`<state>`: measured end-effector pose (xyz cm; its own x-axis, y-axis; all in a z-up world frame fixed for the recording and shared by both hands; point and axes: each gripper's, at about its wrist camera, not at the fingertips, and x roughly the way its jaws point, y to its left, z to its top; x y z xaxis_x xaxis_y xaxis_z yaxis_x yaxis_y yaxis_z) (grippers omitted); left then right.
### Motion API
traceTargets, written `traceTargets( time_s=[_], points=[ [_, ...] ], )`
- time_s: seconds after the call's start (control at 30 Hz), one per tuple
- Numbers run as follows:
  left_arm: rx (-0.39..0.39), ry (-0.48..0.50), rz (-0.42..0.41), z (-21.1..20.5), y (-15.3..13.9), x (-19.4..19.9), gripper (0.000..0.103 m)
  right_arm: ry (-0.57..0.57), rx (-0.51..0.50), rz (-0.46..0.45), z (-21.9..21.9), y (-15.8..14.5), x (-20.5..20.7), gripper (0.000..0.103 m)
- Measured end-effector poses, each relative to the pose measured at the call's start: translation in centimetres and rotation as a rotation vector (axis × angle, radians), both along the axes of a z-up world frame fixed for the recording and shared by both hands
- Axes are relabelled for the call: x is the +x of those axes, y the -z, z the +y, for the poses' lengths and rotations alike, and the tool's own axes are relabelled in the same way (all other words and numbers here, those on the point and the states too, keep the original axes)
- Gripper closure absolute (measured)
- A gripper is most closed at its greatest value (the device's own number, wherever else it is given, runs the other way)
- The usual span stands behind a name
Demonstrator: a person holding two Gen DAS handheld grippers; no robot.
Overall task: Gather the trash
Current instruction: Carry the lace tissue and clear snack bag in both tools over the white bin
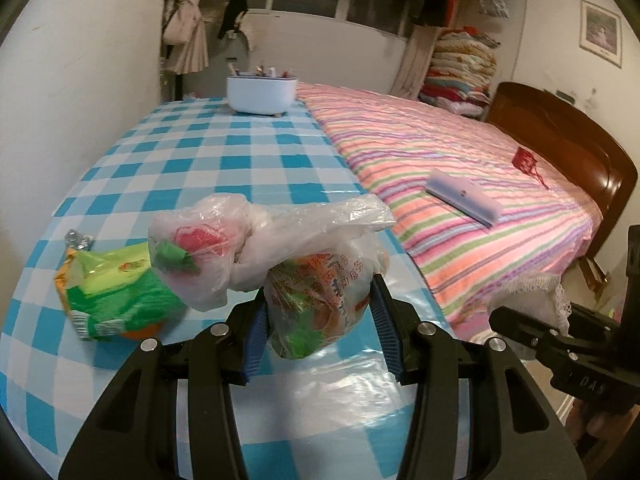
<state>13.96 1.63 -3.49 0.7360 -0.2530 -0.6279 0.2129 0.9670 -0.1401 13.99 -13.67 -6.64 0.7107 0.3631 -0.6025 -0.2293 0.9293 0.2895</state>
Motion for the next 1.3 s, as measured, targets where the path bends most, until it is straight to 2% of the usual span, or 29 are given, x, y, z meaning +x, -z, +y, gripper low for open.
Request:
traceTargets(
  time_s=[0.63, 1.03, 1.1, 1.17, 1.2, 1.3],
  points=[
    [0.063, 0.172, 0.003, -9.0, 1.3, -0.9, 0.057, 0.136, -0.014, 0.013, -6.8, 0.1, -3.4, 0.06],
    [0.083, 0.24, -0.008, -11.3, 1.3, -2.2, 0.057, 0.227, 0.001, 0.063, -10.7, 1.2, -4.7, 0.058],
    [0.084, 0.248, -0.006, -11.5, 1.4, -2.2, 0.057, 0.243, 0.009, 0.067, -11.2, 1.3, -4.7, 0.056],
    [0.084, 0.253, -0.007, -11.6, 1.3, -2.3, 0.057, 0.254, 0.022, 0.066, -11.6, 1.3, -4.8, 0.044],
    [0.085, 0.258, -0.007, -11.8, 1.3, -2.3, 0.057, 0.266, 0.03, 0.06, -11.8, 1.2, -4.9, 0.041],
    [0.091, 0.273, -0.011, -12.2, 1.4, -2.6, 0.057, 0.291, 0.061, 0.033, -12.5, 0.7, -5.2, 0.04]
  ],
)
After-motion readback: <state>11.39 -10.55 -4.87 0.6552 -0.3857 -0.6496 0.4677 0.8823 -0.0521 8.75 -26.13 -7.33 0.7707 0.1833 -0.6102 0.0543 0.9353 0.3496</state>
